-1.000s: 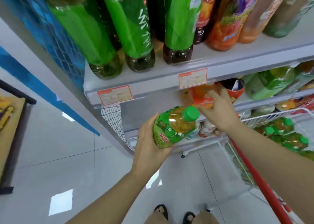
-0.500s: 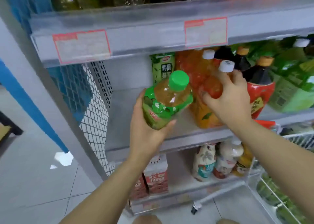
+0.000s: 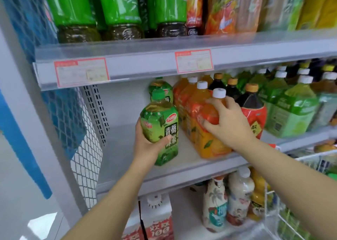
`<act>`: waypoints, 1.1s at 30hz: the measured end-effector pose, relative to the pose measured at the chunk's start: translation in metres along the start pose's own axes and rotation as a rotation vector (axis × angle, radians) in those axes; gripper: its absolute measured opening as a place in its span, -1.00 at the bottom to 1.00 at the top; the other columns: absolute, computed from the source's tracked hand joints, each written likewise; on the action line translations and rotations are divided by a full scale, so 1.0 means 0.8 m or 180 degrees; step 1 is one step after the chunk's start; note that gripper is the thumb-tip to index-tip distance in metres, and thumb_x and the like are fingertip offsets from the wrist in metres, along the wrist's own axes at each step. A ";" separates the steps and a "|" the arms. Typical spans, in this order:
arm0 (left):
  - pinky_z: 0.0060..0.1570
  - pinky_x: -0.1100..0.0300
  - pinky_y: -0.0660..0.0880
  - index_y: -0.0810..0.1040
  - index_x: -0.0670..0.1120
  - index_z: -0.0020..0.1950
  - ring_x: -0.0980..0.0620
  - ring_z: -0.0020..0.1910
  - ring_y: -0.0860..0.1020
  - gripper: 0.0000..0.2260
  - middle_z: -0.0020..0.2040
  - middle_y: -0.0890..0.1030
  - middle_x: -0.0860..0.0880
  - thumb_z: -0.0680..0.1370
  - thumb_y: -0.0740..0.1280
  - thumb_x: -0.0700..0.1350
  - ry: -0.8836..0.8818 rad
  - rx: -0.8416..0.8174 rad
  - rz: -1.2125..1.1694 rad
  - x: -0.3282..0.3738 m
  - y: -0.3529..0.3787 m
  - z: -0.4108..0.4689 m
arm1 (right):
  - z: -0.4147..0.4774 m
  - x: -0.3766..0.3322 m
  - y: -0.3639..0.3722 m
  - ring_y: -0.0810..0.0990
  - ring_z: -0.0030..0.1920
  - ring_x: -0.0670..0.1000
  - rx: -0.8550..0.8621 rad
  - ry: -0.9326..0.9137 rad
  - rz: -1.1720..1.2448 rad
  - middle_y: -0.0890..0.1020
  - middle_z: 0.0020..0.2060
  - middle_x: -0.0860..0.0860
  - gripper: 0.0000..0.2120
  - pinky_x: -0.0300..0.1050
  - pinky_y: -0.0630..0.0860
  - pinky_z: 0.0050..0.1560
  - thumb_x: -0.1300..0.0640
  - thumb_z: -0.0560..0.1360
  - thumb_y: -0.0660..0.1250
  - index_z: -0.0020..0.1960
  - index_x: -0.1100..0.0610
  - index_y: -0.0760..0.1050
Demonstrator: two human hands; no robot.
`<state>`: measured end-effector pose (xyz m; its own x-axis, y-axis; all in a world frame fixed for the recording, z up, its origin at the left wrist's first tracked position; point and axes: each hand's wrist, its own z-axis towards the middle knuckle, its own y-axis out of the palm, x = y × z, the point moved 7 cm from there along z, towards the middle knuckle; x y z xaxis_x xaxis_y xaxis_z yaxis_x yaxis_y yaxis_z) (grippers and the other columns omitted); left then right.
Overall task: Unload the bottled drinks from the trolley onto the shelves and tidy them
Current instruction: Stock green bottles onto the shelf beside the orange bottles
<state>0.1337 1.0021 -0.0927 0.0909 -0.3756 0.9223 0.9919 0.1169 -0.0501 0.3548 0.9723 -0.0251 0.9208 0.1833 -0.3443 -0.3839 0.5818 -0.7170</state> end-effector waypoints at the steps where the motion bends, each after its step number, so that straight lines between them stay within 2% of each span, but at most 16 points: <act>1: 0.14 0.07 0.47 0.24 0.16 0.29 0.25 0.05 0.49 -0.29 0.08 0.49 0.22 0.31 0.54 -0.24 -0.0063 -0.0042 0.0000 -0.005 0.000 0.008 | 0.001 0.000 0.001 0.37 0.22 0.19 -0.0027 -0.0005 -0.0038 0.37 0.25 0.14 -0.48 0.01 0.41 0.12 -0.09 0.42 0.34 0.35 -0.04 0.34; 7: -0.03 0.22 0.52 0.23 0.15 0.33 0.23 0.07 0.55 -0.35 0.15 0.54 0.13 0.39 0.49 -0.21 -0.0035 -0.0649 0.0156 -0.020 0.012 0.052 | 0.002 0.002 0.003 0.34 0.26 0.16 -0.0194 -0.0056 -0.0180 0.33 0.29 0.12 -0.43 0.03 0.38 0.20 -0.14 0.43 0.33 0.38 -0.05 0.28; 10: 0.16 0.01 0.49 0.25 0.15 0.37 0.06 0.15 0.50 -0.32 0.24 0.43 -0.01 0.36 0.51 0.00 -0.0119 -0.0576 0.0671 -0.033 0.018 0.081 | 0.001 0.001 0.001 0.34 0.26 0.15 -0.0257 -0.0090 -0.0206 0.33 0.28 0.11 -0.42 0.02 0.39 0.19 -0.16 0.43 0.32 0.38 -0.06 0.26; 12: 0.22 -0.09 0.46 0.27 0.11 0.37 -0.03 0.19 0.49 -0.30 0.25 0.43 -0.06 0.31 0.50 0.09 -0.0168 -0.0492 0.0849 -0.041 0.023 0.098 | 0.001 0.001 0.001 0.33 0.27 0.15 -0.0327 -0.0086 -0.0189 0.31 0.29 0.10 -0.41 0.03 0.40 0.19 -0.16 0.42 0.33 0.38 -0.08 0.25; 16: 0.23 -0.08 0.44 0.27 -0.04 0.39 -0.05 0.21 0.50 -0.40 0.26 0.51 -0.08 0.42 0.47 -0.12 -0.0182 -0.0442 0.0725 -0.044 0.041 0.119 | 0.002 0.002 0.002 0.33 0.28 0.16 -0.0397 -0.0127 -0.0177 0.30 0.31 0.09 -0.39 0.08 0.43 0.21 -0.18 0.39 0.33 0.37 -0.11 0.23; 24: 0.25 -0.10 0.42 0.26 -0.07 0.40 -0.11 0.25 0.47 -0.38 0.27 0.49 -0.11 0.42 0.47 -0.10 -0.0336 -0.0328 0.0911 -0.054 0.050 0.148 | 0.002 0.002 0.004 0.29 0.31 0.12 -0.0388 -0.0191 -0.0273 0.26 0.34 0.05 -0.38 0.02 0.39 0.24 -0.21 0.41 0.31 0.40 -0.13 0.18; 28: 0.30 -0.08 0.33 0.14 -0.10 0.49 -0.19 0.35 0.33 -0.29 0.40 0.24 -0.18 0.45 0.44 -0.09 -0.0522 0.0133 0.1312 -0.042 0.044 0.130 | 0.004 0.001 0.007 0.27 0.35 0.14 -0.0452 -0.0219 -0.0255 0.24 0.37 0.08 -0.35 0.03 0.35 0.31 -0.20 0.42 0.32 0.42 -0.12 0.16; 30: 0.28 0.01 0.33 0.20 -0.09 0.47 -0.15 0.35 0.33 -0.38 0.41 0.21 -0.15 0.48 0.39 -0.16 -0.0110 0.0537 0.1254 -0.007 0.040 0.095 | 0.002 0.001 0.007 0.20 0.42 0.15 -0.0659 -0.0262 -0.0177 0.16 0.43 0.10 -0.31 0.05 0.29 0.38 -0.18 0.43 0.33 0.46 -0.12 0.12; 33: 0.24 0.22 0.32 0.44 -0.08 0.29 0.01 0.24 0.42 -0.63 0.26 0.39 -0.07 0.48 0.29 -0.24 0.1067 0.0691 0.0874 0.061 0.056 0.028 | -0.005 0.005 -0.016 0.16 0.47 0.07 -0.1044 -0.0376 0.0090 0.07 0.50 0.10 -0.39 -0.09 0.20 0.43 -0.11 0.47 0.32 0.46 -0.13 0.17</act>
<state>0.1806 1.0094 -0.0414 0.4057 -0.5755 0.7101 0.8890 0.4290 -0.1602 0.3634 0.9624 -0.0200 0.9037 0.2974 -0.3080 -0.3935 0.2930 -0.8714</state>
